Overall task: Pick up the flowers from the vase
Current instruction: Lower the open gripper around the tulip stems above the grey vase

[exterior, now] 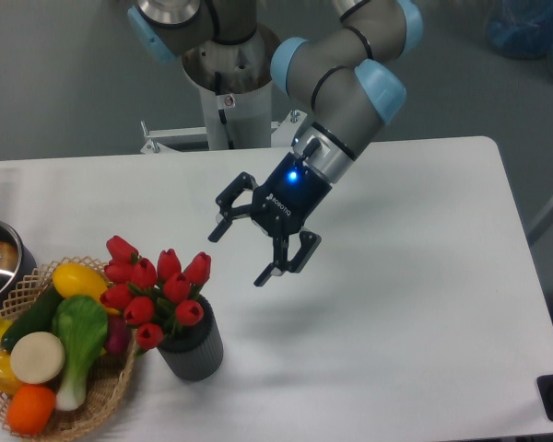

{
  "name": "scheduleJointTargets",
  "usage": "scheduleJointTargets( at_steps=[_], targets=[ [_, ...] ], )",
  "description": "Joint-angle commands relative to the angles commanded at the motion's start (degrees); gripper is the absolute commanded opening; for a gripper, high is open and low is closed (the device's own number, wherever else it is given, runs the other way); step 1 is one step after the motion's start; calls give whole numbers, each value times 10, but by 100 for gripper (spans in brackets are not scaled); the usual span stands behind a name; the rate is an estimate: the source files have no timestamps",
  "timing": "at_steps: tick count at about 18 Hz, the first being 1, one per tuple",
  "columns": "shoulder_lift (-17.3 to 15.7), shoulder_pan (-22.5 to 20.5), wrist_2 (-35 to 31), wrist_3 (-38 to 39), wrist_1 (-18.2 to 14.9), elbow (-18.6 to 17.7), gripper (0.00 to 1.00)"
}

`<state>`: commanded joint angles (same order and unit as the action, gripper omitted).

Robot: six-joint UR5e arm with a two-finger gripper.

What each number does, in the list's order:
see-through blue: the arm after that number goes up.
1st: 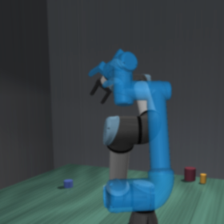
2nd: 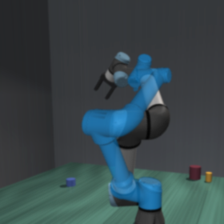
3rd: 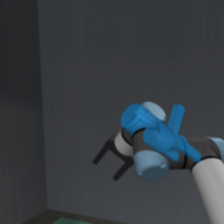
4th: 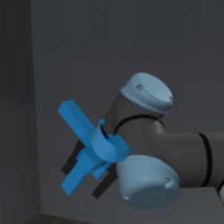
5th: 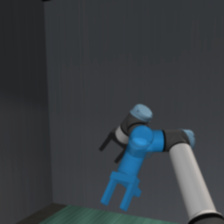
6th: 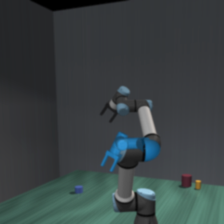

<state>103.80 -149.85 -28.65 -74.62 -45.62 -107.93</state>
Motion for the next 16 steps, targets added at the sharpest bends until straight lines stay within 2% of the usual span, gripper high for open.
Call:
scheduleJointTargets(
  at_steps=[3,10,16],
  targets=[
    [14,10,2,1,0,12,100],
    [42,27,0,-13,1,13,100],
    [53,37,19,-37,1,27,100]
  ],
)
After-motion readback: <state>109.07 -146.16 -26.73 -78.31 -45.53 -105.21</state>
